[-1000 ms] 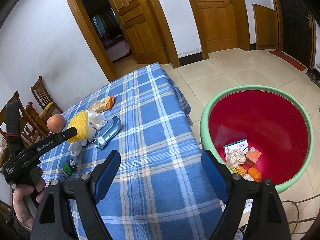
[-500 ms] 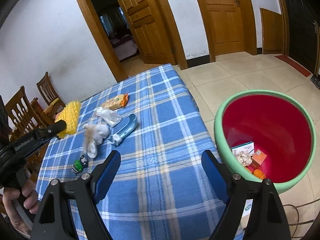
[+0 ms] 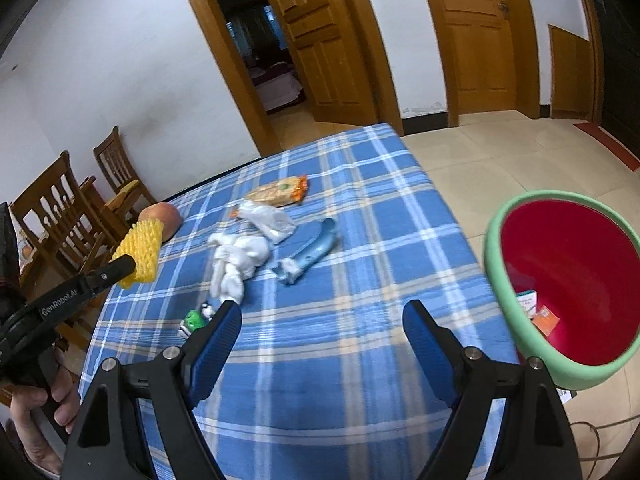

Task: Collect trash
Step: 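Grasp the yellow foam net sleeve with the left tool while the right tool grasps the white knotted cloth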

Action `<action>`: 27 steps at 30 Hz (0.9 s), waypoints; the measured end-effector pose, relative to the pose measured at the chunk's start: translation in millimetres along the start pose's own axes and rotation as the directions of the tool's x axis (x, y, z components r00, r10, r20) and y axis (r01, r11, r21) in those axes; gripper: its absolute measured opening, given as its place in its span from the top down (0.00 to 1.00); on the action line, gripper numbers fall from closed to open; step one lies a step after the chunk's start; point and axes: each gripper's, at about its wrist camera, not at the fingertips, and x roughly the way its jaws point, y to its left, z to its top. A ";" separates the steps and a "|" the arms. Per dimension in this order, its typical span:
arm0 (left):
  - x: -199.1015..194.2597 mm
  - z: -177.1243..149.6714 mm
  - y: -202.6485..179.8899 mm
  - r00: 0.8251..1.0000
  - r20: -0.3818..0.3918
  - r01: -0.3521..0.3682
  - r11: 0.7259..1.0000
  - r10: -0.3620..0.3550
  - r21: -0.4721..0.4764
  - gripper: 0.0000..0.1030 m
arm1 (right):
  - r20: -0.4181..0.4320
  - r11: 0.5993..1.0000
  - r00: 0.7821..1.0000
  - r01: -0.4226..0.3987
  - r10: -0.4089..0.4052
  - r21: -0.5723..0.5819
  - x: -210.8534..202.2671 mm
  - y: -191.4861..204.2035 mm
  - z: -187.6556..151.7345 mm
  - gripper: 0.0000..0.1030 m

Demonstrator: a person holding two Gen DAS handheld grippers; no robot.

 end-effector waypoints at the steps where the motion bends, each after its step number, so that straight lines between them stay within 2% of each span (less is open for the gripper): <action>1: 0.0 -0.7 2.5 1.000 0.002 -0.011 1.000 0.011 -0.001 0.82 | -0.002 1.000 1.000 -0.005 0.005 -0.008 2.2 4.5 0.9 0.18; 6: 3.7 -5.5 20.1 0.998 0.005 -0.062 0.998 0.062 -0.014 0.82 | -0.022 0.999 0.999 -0.030 0.029 -0.040 18.2 26.6 4.7 0.18; 18: 17.6 -13.4 48.8 0.994 -0.018 -0.107 0.992 0.106 -0.059 0.82 | -0.093 0.997 0.994 -0.055 0.050 -0.050 70.6 59.0 11.5 0.23; 21: 20.8 -14.9 53.2 0.994 -0.021 -0.106 0.992 0.105 -0.068 0.82 | -0.100 0.997 0.994 -0.053 0.047 -0.051 82.1 63.8 15.1 0.26; 27: 24.4 -16.5 56.7 0.995 -0.032 -0.101 0.992 0.099 -0.079 0.82 | -0.095 0.997 0.995 -0.041 0.034 -0.071 99.9 72.2 19.5 0.39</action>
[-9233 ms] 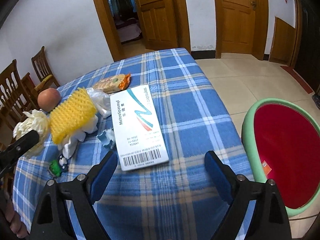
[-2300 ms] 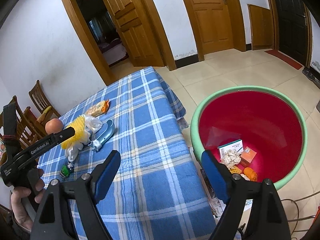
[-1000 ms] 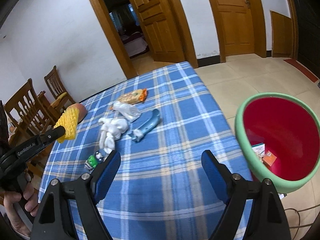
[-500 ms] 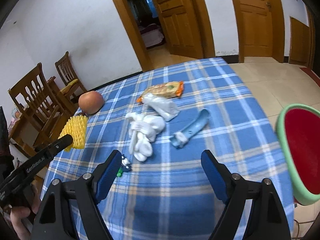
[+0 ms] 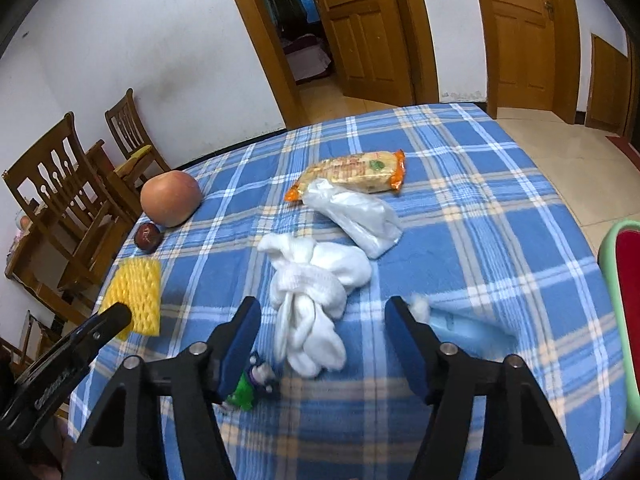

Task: Collect trash
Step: 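Grasp the yellow foam net sleeve with the left tool while the right tool grasps the white knotted cloth, then carry the foam sleeve and white cloth with both tools over the red bin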

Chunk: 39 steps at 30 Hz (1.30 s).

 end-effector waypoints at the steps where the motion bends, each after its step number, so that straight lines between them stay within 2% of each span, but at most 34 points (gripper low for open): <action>1: 0.5 -0.1 -0.3 1.000 -0.002 -0.001 1.000 0.001 0.002 0.82 | -0.006 1.000 1.000 -0.001 0.001 0.004 3.0 -0.3 0.6 0.41; 5: 2.7 -2.4 -2.2 1.000 -0.010 -0.004 1.000 0.004 0.008 0.82 | -0.002 1.000 1.000 -0.002 0.002 0.006 6.8 -0.6 0.6 0.47; 7: 3.1 -2.9 -3.6 1.000 -0.014 -0.005 1.000 0.005 0.009 0.82 | -0.011 1.000 1.000 -0.018 0.018 0.011 8.6 -1.9 0.7 0.58; 9: 3.1 -3.1 -4.6 1.000 -0.016 -0.005 1.000 0.005 0.011 0.82 | -0.028 0.999 0.999 -0.038 0.038 0.014 11.9 -2.8 0.2 0.66; 15: 1.3 -3.9 -9.5 1.000 -0.023 -0.002 1.000 0.002 0.023 0.82 | -0.013 0.999 0.998 -0.054 0.054 0.005 7.2 -2.9 -1.9 0.79; 27: -17.0 -4.4 -30.1 1.000 -0.006 0.026 0.998 -0.025 0.056 0.82 | 0.060 0.993 0.991 -0.118 0.117 0.006 -39.3 -9.4 -9.2 0.81; 39: -36.4 -7.8 -63.1 0.995 -0.006 0.097 0.991 -0.097 0.097 0.82 | 0.132 0.993 0.985 -0.114 0.109 0.030 -96.1 -31.3 -22.3 0.81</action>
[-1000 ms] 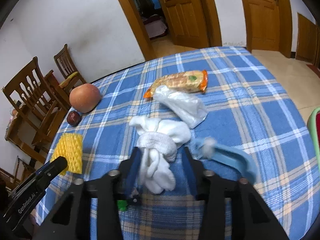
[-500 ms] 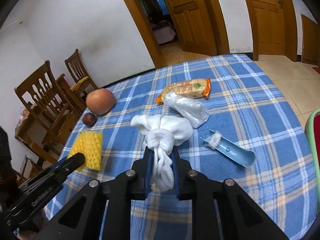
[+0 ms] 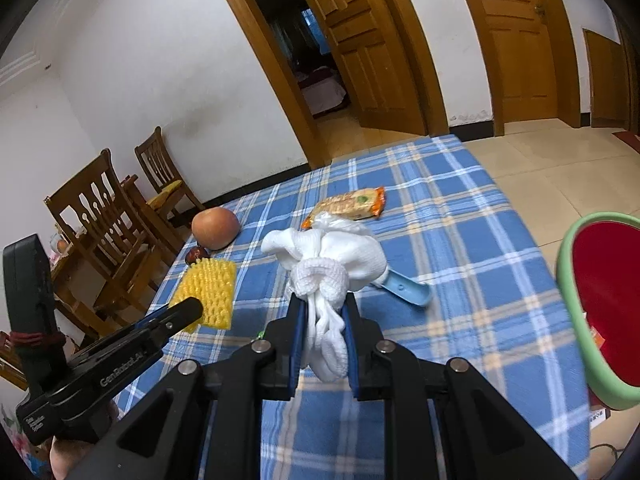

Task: Collect trash
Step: 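Carry the foam sleeve and white cloth with both tools over the red bin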

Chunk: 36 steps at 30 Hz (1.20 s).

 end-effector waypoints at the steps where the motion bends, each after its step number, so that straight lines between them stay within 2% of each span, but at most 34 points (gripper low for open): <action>1: -0.8 -0.4 -3.6 1.000 -0.001 0.007 1.000 -0.007 0.004 0.82 | 0.003 1.000 1.000 0.002 -0.002 0.001 -2.7 0.0 0.0 0.81; 15: -7.1 -6.5 -50.4 0.996 -0.021 0.092 0.994 -0.091 0.055 0.82 | 0.067 0.998 0.996 0.051 -0.054 0.049 -55.9 -31.5 -9.9 0.81; 36: -5.8 -12.5 -126.5 0.982 -0.055 0.188 0.969 -0.181 0.160 0.82 | 0.130 0.981 0.980 0.131 -0.150 0.144 -107.6 -89.7 -18.2 0.81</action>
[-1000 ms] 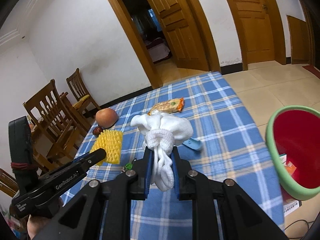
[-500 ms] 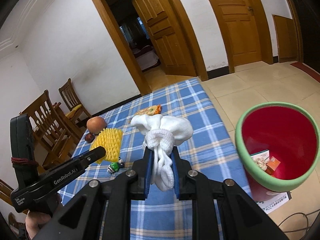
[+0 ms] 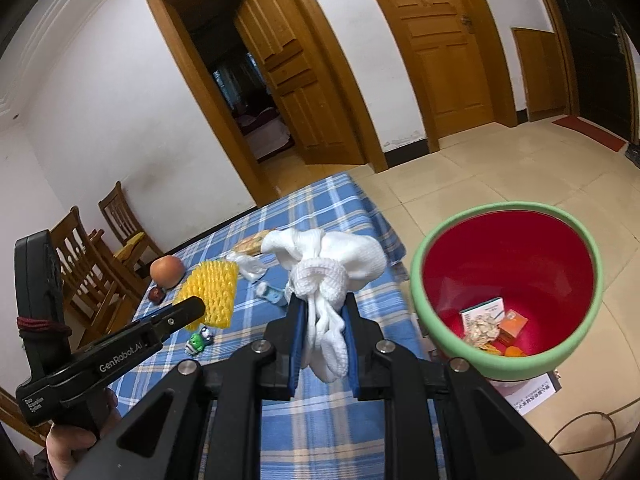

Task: Collect trash
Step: 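Carry the foam sleeve and white cloth with both tools over the red bin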

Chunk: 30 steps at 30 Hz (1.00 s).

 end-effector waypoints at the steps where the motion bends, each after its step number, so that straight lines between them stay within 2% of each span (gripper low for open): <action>1: 1.6 0.5 -3.8 1.000 -0.002 0.004 1.000 -0.004 0.006 0.82 | 0.003 1.000 1.000 0.005 -0.005 0.006 -1.4 -3.7 0.3 0.81; 16: 35.7 7.3 -58.6 0.997 -0.049 0.065 0.993 -0.061 0.096 0.82 | 0.021 0.991 0.995 0.090 -0.093 0.101 -9.4 -59.1 3.2 0.81; 30: 78.4 8.8 -111.8 0.989 -0.103 0.123 0.976 -0.105 0.179 0.82 | 0.004 0.962 0.982 0.182 -0.186 0.203 -9.4 -116.5 -3.1 0.80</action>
